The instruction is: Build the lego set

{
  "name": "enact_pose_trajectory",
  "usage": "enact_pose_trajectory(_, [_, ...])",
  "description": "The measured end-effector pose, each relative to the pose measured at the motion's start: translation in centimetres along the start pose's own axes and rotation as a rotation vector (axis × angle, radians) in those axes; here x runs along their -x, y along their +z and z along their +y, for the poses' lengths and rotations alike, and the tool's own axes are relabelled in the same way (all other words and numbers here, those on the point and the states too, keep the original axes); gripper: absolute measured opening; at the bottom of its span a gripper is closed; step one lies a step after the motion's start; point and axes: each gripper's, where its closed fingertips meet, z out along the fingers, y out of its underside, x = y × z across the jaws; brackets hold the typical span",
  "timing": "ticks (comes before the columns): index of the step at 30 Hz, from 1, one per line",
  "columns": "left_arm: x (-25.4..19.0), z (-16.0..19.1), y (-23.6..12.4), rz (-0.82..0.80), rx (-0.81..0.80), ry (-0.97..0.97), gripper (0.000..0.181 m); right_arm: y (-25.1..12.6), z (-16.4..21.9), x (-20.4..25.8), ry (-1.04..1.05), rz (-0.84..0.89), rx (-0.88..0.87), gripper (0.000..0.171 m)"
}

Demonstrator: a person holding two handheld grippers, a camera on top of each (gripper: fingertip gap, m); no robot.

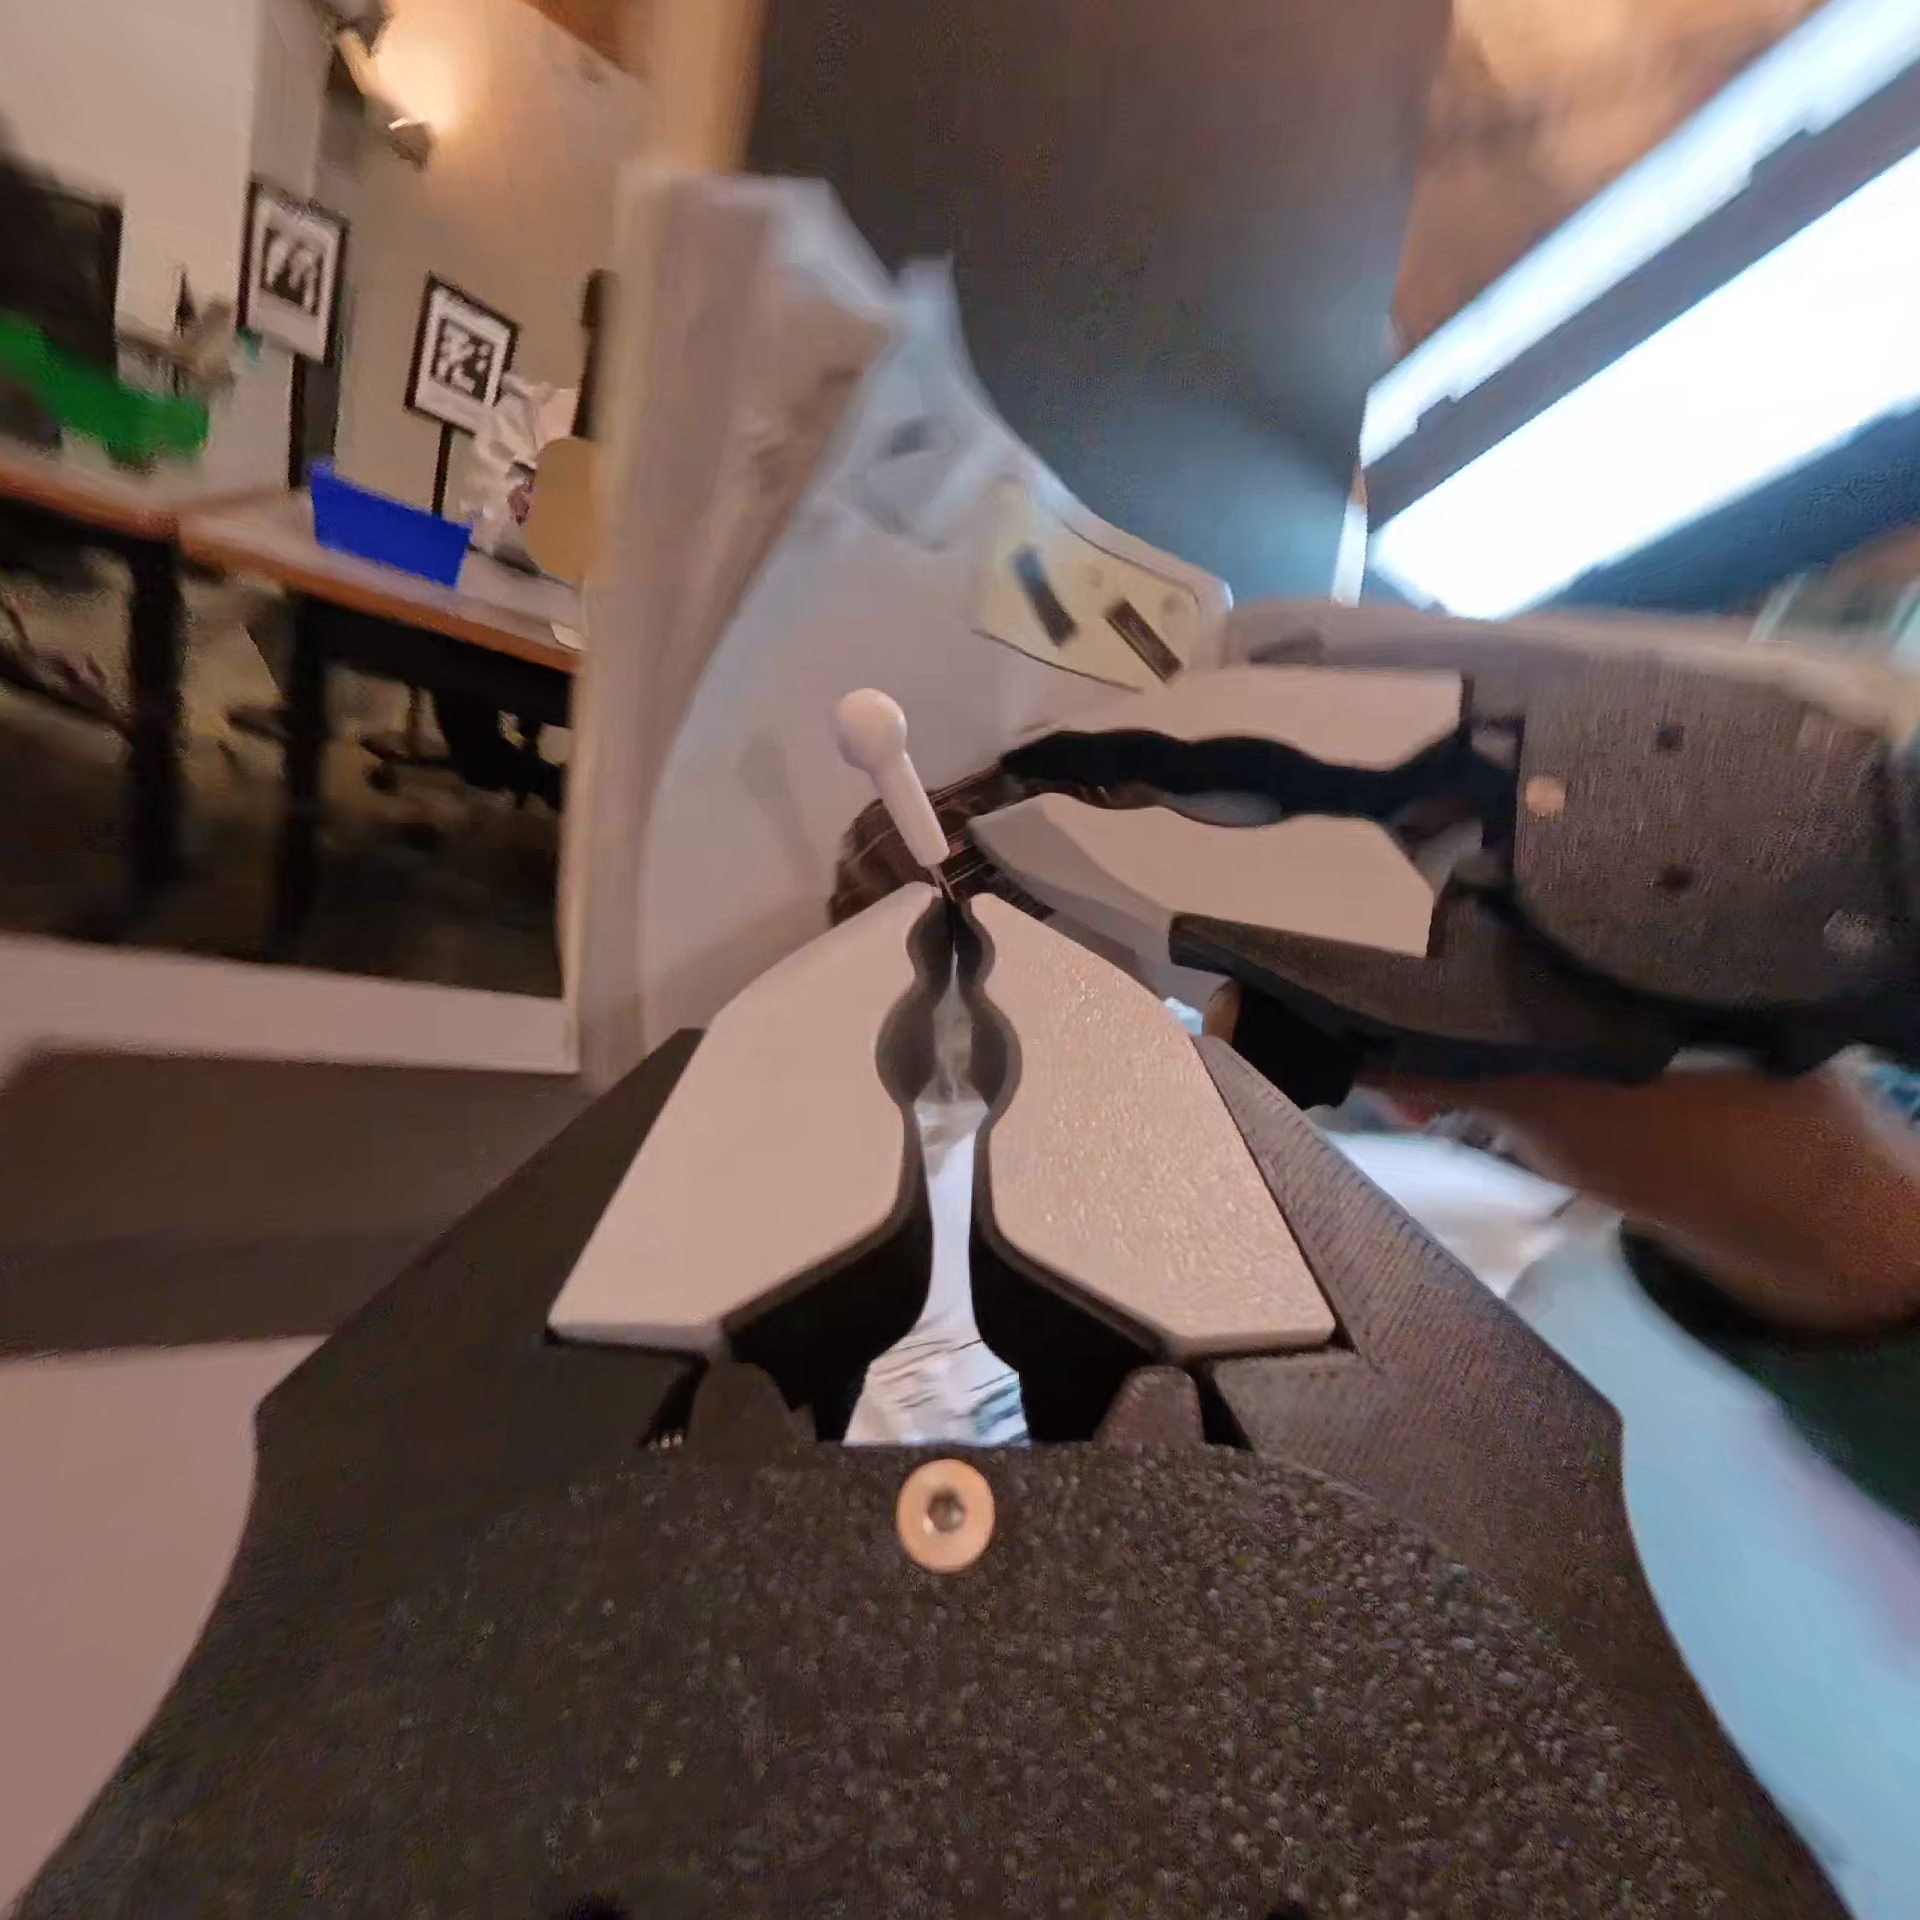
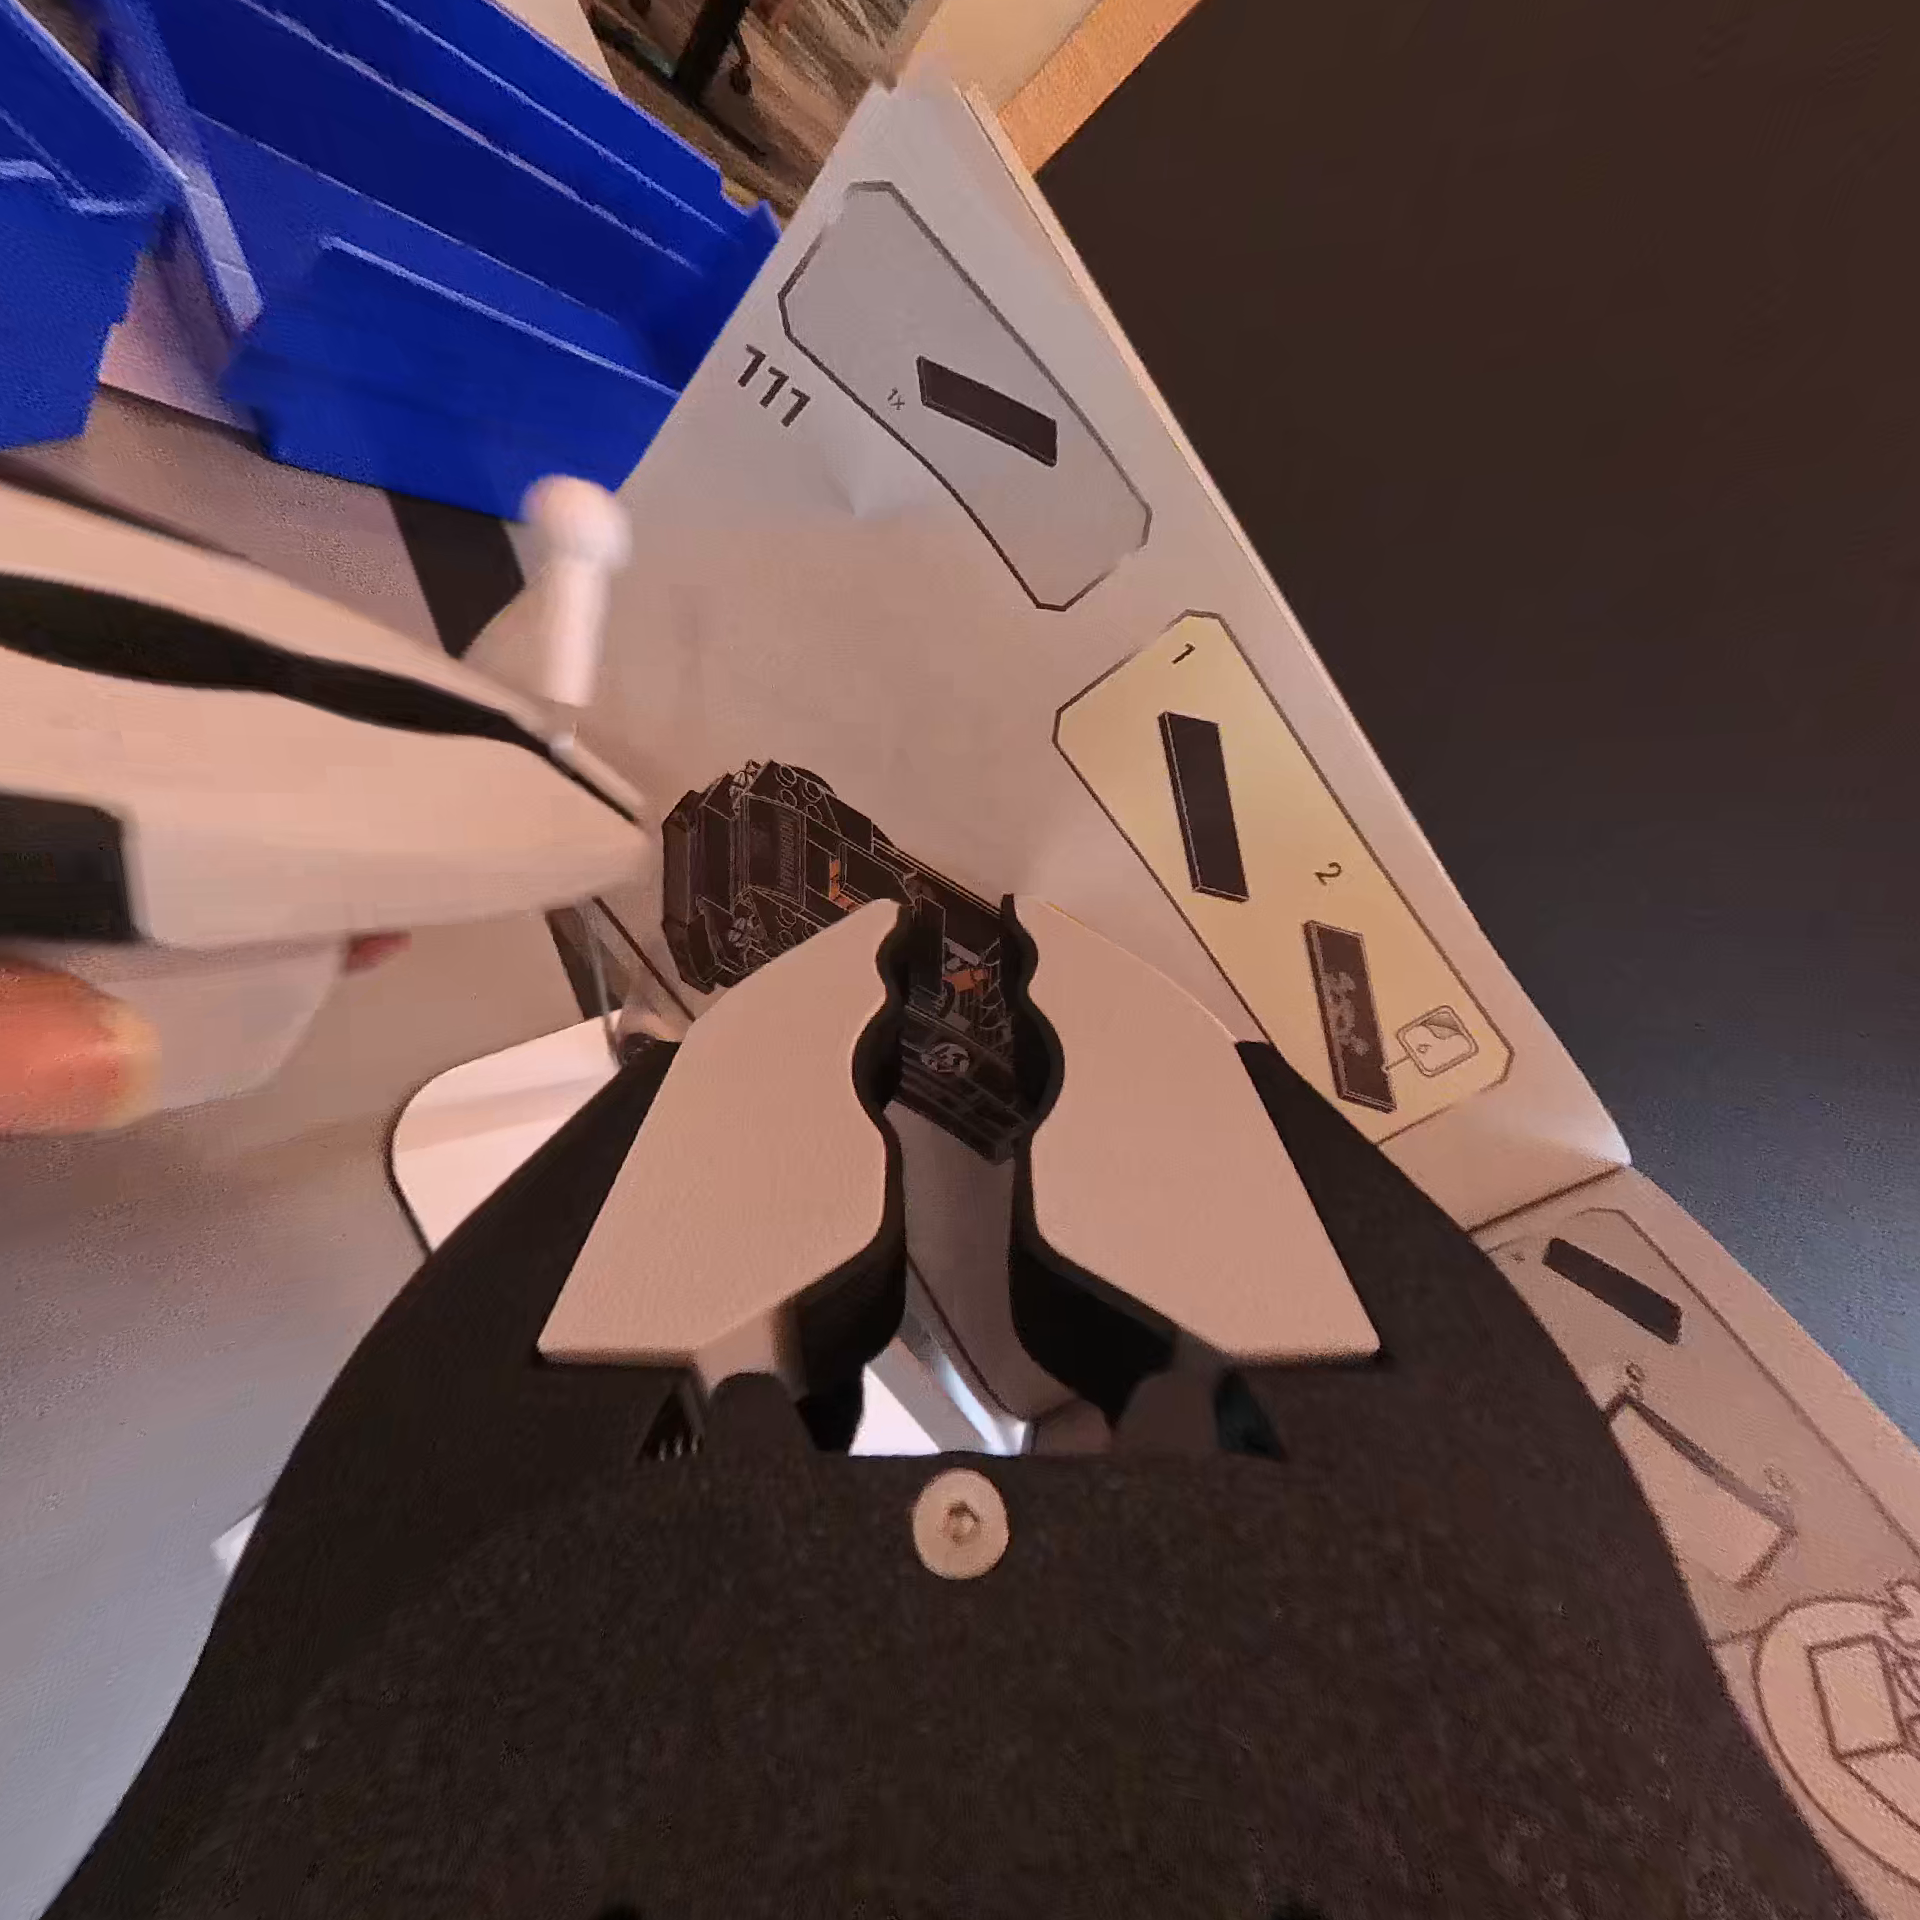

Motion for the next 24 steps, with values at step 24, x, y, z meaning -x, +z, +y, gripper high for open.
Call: enact_pose_trajectory(24, [-3.1, 5.6, 5.0, -0.076, 0.796, 1.725, 0.004, -4.1, 8.8, -1.4, 0.448, -0.124, -0.148, 0.024])
